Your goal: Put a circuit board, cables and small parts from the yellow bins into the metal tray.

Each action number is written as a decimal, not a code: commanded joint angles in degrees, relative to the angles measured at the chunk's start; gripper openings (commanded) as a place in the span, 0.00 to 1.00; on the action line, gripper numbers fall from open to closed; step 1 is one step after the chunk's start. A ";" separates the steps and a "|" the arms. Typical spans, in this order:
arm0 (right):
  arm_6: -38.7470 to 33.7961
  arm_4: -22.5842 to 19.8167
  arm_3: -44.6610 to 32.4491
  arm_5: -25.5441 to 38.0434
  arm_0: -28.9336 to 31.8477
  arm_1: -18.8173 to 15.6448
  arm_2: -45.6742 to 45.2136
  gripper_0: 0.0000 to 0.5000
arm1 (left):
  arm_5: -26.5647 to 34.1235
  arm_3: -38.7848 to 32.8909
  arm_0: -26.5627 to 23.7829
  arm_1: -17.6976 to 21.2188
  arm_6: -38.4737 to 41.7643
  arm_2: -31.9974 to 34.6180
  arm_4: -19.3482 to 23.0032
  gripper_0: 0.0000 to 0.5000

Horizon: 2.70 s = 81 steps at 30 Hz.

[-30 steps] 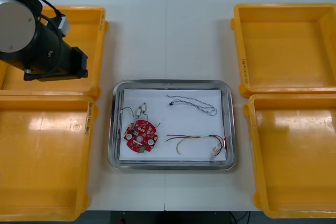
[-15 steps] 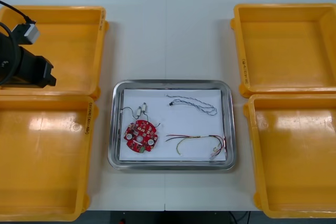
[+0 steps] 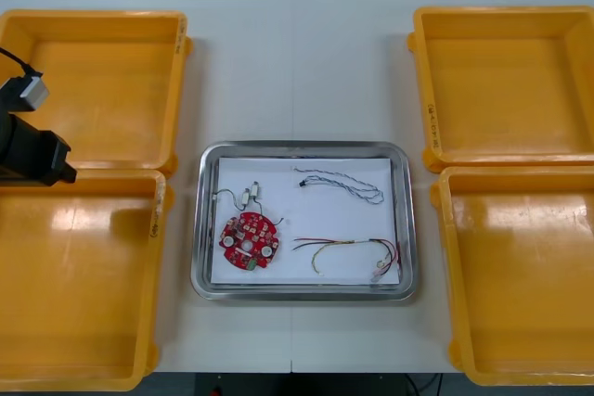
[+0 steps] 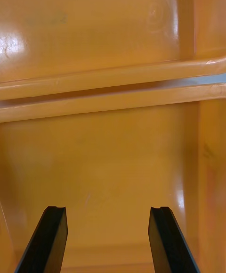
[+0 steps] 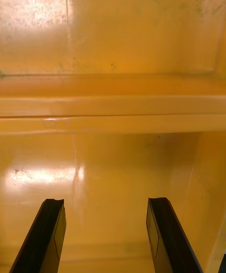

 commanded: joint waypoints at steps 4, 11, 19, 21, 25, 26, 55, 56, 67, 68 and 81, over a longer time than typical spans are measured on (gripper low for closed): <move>1.16 2.06 -1.64 1.00 0.47 0.56 0.85 1.00 | 0.36 -3.02 4.34 3.40 -3.39 3.25 1.48 1.00; 1.25 2.15 -1.64 2.58 0.47 0.56 1.73 1.00 | -0.31 -3.98 6.71 5.25 -3.66 4.13 2.36 1.00; 1.25 2.06 -1.55 3.33 0.47 0.73 3.31 1.00 | -3.65 -4.42 8.64 6.74 -4.18 5.09 3.33 1.00; 1.25 2.06 -1.64 3.33 0.56 0.73 3.49 1.00 | -4.18 -4.42 8.73 7.01 -4.10 5.09 3.42 1.00; 1.16 1.89 -1.64 3.33 0.56 0.73 3.58 1.00 | -5.41 -4.42 8.73 7.62 -4.18 5.80 3.86 1.00; 1.25 1.89 -1.55 3.33 0.47 0.73 3.58 1.00 | -5.58 -4.42 8.64 7.80 -4.27 5.80 4.03 1.00; 0.46 2.06 -1.64 3.33 0.56 0.73 3.58 1.00 | -7.78 -4.42 8.47 12.37 -3.83 6.94 8.16 1.00; 0.46 2.06 -1.64 3.33 0.56 0.73 3.58 1.00 | -7.87 -4.42 8.56 12.46 -3.75 6.85 8.25 1.00; 0.46 2.06 -1.64 3.33 0.56 0.73 3.58 1.00 | -7.78 -4.42 8.56 12.46 -3.83 6.94 8.60 1.00; 0.46 2.06 -1.64 3.33 0.56 0.73 3.58 1.00 | -7.78 -4.42 8.56 12.46 -3.83 6.94 8.60 1.00; 0.46 2.06 -1.64 3.33 0.56 0.73 3.58 1.00 | -7.78 -4.42 8.56 12.46 -3.83 6.94 8.60 1.00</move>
